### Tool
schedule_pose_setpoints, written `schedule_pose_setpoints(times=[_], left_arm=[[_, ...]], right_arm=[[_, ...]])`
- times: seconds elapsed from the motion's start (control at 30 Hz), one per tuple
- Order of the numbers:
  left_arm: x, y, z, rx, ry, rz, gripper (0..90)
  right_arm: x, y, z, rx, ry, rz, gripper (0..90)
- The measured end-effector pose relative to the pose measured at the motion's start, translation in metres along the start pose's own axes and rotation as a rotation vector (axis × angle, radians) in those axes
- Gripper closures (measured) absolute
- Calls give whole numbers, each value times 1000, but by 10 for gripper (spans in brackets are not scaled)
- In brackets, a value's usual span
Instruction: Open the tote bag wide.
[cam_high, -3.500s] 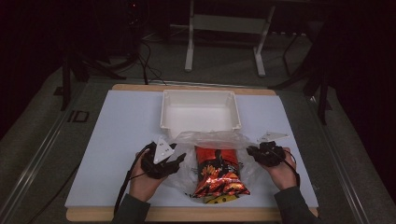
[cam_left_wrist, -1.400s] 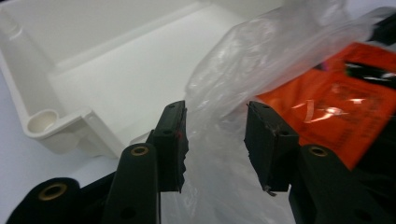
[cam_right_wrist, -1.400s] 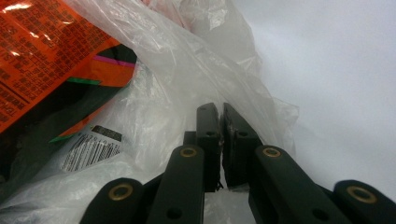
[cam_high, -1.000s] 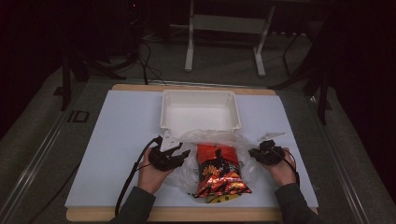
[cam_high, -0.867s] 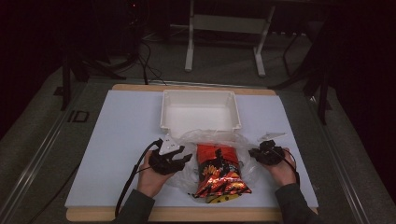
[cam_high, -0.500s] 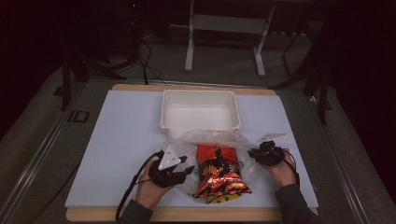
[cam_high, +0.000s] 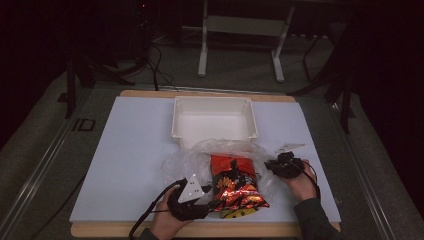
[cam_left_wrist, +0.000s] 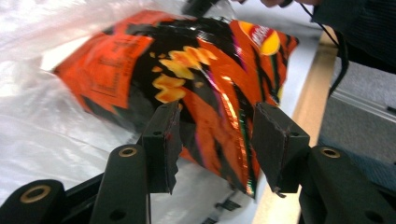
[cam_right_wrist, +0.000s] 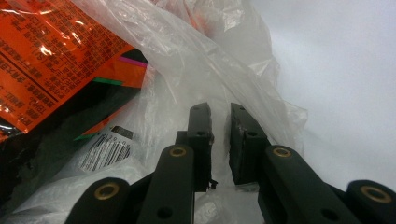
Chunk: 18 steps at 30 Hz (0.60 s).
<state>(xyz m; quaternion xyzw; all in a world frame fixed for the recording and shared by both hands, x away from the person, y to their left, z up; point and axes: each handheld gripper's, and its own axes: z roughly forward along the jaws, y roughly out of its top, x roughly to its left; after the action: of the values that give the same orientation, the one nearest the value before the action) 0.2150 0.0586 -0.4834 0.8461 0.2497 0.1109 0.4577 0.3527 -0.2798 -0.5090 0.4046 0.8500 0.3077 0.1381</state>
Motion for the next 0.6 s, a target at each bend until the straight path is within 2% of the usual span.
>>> schedule_pose_setpoints(times=[0.1,0.17,0.23,0.4,0.6], left_arm=[[-5,-2,2,6,-21,1,523],[-5,-2,2,6,-21,1,523],[-12,-5,9,61,-19,32,520],[-15,-12,16,98,-28,34,528],[-15,-12,19,147,-27,47,612]], right_arm=[[0,-1,0,1,1,3,795],[0,-1,0,0,1,2,795],[0,-1,0,-1,3,2,793],[0,-2,0,-1,6,0,788],[0,-2,1,4,8,0,784]])
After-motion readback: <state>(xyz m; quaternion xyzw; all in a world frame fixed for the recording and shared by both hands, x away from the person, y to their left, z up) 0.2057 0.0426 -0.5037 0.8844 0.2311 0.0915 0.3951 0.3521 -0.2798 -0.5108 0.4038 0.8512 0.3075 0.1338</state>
